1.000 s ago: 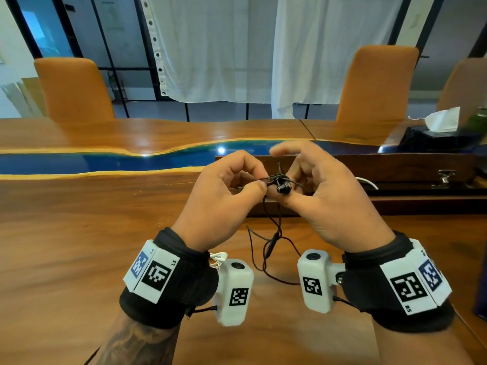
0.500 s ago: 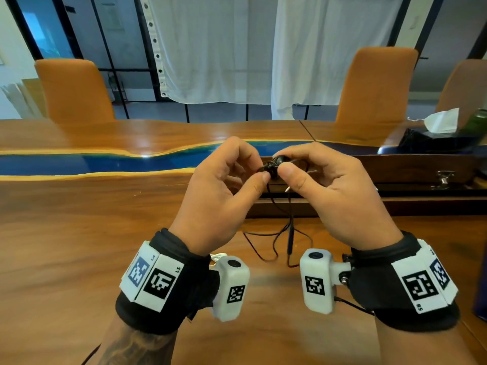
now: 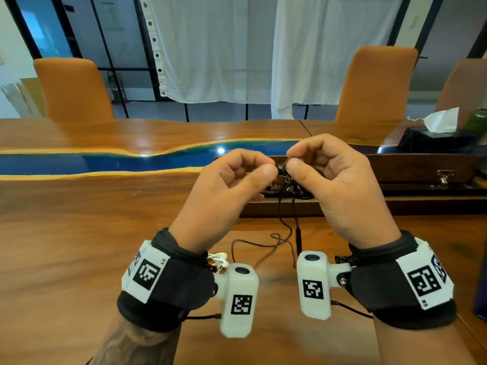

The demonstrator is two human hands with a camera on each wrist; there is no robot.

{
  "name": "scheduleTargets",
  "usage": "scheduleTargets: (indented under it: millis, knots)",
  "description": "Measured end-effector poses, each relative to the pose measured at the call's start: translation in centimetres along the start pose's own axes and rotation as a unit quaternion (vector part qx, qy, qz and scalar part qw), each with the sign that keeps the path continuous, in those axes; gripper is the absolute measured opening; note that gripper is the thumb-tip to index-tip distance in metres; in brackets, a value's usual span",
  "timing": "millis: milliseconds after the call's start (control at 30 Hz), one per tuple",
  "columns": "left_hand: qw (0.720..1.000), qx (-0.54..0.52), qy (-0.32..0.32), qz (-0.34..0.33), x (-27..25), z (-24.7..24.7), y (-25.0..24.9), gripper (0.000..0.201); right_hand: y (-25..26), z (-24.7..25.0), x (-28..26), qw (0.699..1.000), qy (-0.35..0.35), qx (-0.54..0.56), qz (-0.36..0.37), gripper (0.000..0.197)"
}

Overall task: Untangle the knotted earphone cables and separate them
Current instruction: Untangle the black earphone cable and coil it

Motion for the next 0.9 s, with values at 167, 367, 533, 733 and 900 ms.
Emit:
scheduleTargets:
  millis: [167,367,533,733,900]
  knots:
    - [0.997,0.068,0.019,0.002,0.1,-0.5,0.5,0.022,-0.1,0.0,-0.1,1.000,0.003,-0.002,-0.006,0.008]
    - [0.999,0.023,0.036,0.003,0.1,-1.4,0.7,0.020,-0.8,-0.2,-0.1,0.999,-0.002,0.036,-0.033,0.006]
    - [0.998,-0.044,0.041,0.004,0.1,-1.6,0.7,0.025,-1.2,-0.2,0.0,0.996,-0.005,0.072,-0.056,0.008]
    - [0.990,-0.131,-0.047,-0.021,0.2,-0.1,-0.5,0.022,-0.7,-0.4,0.2,0.995,0.036,0.087,-0.046,0.018]
    - [0.991,-0.074,-0.101,-0.049,-0.3,0.5,-1.7,0.018,1.1,-0.1,0.0,0.995,0.017,-0.081,0.054,0.019]
Point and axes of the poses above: each hand's wrist, its own x-axis towards the middle knuckle, its own z-axis out of the back of the hand, y = z × x, the point moved 10 cm from there along x, towards the middle knuckle, and after that the axes turned 3 degrees about y, right-handed, at the moved point
